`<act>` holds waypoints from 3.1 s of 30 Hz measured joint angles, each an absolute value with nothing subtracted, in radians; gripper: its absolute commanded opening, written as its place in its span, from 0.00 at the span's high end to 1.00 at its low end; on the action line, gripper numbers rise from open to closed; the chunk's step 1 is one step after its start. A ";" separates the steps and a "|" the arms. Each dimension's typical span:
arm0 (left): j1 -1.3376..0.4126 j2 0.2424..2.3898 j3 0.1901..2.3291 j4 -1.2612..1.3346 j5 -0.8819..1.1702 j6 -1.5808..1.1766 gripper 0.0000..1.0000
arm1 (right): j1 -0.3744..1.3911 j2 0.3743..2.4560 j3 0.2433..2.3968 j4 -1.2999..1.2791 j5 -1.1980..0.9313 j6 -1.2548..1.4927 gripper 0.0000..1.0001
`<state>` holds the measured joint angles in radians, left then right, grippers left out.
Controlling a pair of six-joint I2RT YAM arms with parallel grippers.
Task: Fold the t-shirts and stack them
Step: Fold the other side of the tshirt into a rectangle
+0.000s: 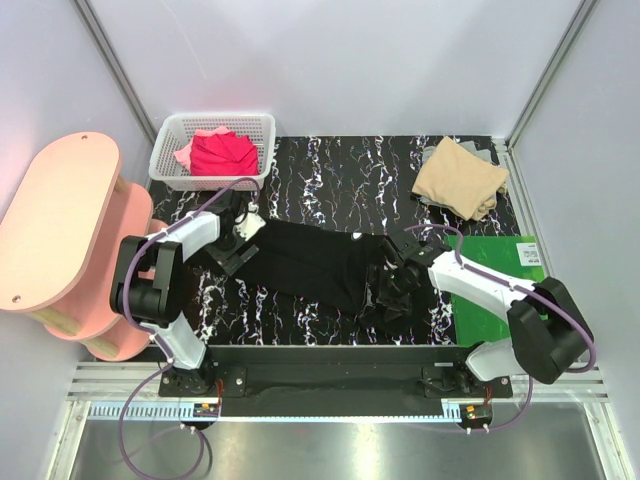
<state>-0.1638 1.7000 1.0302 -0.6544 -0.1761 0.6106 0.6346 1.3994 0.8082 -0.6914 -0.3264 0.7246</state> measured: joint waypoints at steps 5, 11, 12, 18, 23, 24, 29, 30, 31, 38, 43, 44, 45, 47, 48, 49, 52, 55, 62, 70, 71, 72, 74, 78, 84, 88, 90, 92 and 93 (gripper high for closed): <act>-0.164 1.696 1.029 -0.649 -0.179 0.614 0.01 | 0.635 1.438 0.782 -0.608 -0.368 0.757 0.34; -0.163 1.676 1.011 -0.636 -0.188 0.624 0.01 | 0.635 1.541 0.781 -0.546 -0.321 0.749 0.43; -0.163 1.674 1.010 -0.636 -0.189 0.625 0.01 | 0.636 1.554 0.786 -0.550 -0.323 0.749 0.41; -0.164 1.664 1.009 -0.640 -0.189 0.625 0.02 | 0.660 1.587 0.848 -0.591 -0.295 0.712 0.13; -0.165 1.663 1.010 -0.658 -0.189 0.625 0.02 | 0.657 1.533 0.871 -0.649 -0.166 0.672 0.02; -0.165 1.663 1.010 -0.661 -0.189 0.627 0.02 | 0.652 1.510 0.871 -0.664 -0.139 0.669 0.03; -0.166 1.663 1.019 -0.668 -0.188 0.628 0.02 | 0.630 1.492 0.870 -0.684 -0.088 0.667 0.05; -0.166 1.663 1.021 -0.672 -0.188 0.628 0.02 | 0.629 1.494 0.870 -0.683 -0.088 0.667 0.05; -0.166 1.662 1.021 -0.674 -0.189 0.628 0.02 | 0.629 1.494 0.870 -0.683 -0.088 0.668 0.06; -0.166 1.655 1.022 -0.691 -0.189 0.635 0.03 | 0.579 1.494 0.866 -0.674 -0.061 0.670 0.10; -0.166 1.655 1.022 -0.699 -0.189 0.636 0.03 | 0.536 1.518 0.859 -0.650 -0.064 0.670 0.11; -0.166 1.655 1.022 -0.701 -0.189 0.636 0.03 | 0.535 1.522 0.860 -0.647 -0.068 0.670 0.12; -0.166 1.655 1.022 -0.703 -0.189 0.636 0.03 | 0.535 1.523 0.860 -0.647 -0.073 0.670 0.11; -0.166 1.655 1.022 -0.706 -0.189 0.636 0.03 | 0.535 1.518 0.864 -0.647 -0.086 0.670 0.11; -0.166 1.655 1.022 -0.706 -0.189 0.636 0.03 | 0.535 1.512 0.865 -0.647 -0.098 0.670 0.11; -0.166 1.655 1.022 -0.707 -0.190 0.636 0.03 | 0.535 1.499 0.865 -0.647 -0.113 0.669 0.12; -0.166 1.655 1.022 -0.709 -0.192 0.636 0.03 | 0.535 1.433 0.871 -0.648 -0.161 0.665 0.11; -0.166 1.655 1.024 -0.710 -0.195 0.635 0.03 | 0.529 1.341 0.889 -0.648 -0.195 0.662 0.11; -0.173 1.655 1.051 -0.717 -0.196 0.634 0.03 | 0.454 1.261 0.875 -0.648 -0.185 0.695 0.14; -0.178 1.656 1.054 -0.718 -0.196 0.630 0.04 | 0.333 1.374 0.751 -0.615 -0.175 0.741 0.15; -0.178 1.656 1.054 -0.719 -0.196 0.630 0.04 | 0.331 1.389 0.745 -0.608 -0.175 0.742 0.15; -0.178 1.656 1.054 -0.719 -0.196 0.630 0.04 | 0.330 1.395 0.742 -0.603 -0.175 0.742 0.15; -0.178 1.656 1.054 -0.719 -0.196 0.630 0.04 | 0.327 1.399 0.741 -0.592 -0.176 0.742 0.16; -0.178 1.656 1.054 -0.719 -0.196 0.629 0.04 | 0.318 1.410 0.742 -0.566 -0.183 0.741 0.17; -0.178 1.656 1.054 -0.722 -0.196 0.628 0.04 | 0.314 1.401 0.794 -0.576 -0.233 0.740 0.18; -0.178 1.656 1.054 -0.726 -0.196 0.627 0.04 | 0.314 1.358 0.841 -0.577 -0.254 0.739 0.19; -0.178 1.656 1.054 -0.728 -0.195 0.627 0.04 | 0.314 1.348 0.851 -0.572 -0.258 0.739 0.19; -0.178 1.656 1.054 -0.731 -0.195 0.626 0.04 | 0.314 1.361 0.850 -0.570 -0.259 0.739 0.20; -0.178 1.656 1.054 -0.733 -0.195 0.624 0.04 | 0.314 1.375 0.849 -0.569 -0.259 0.739 0.20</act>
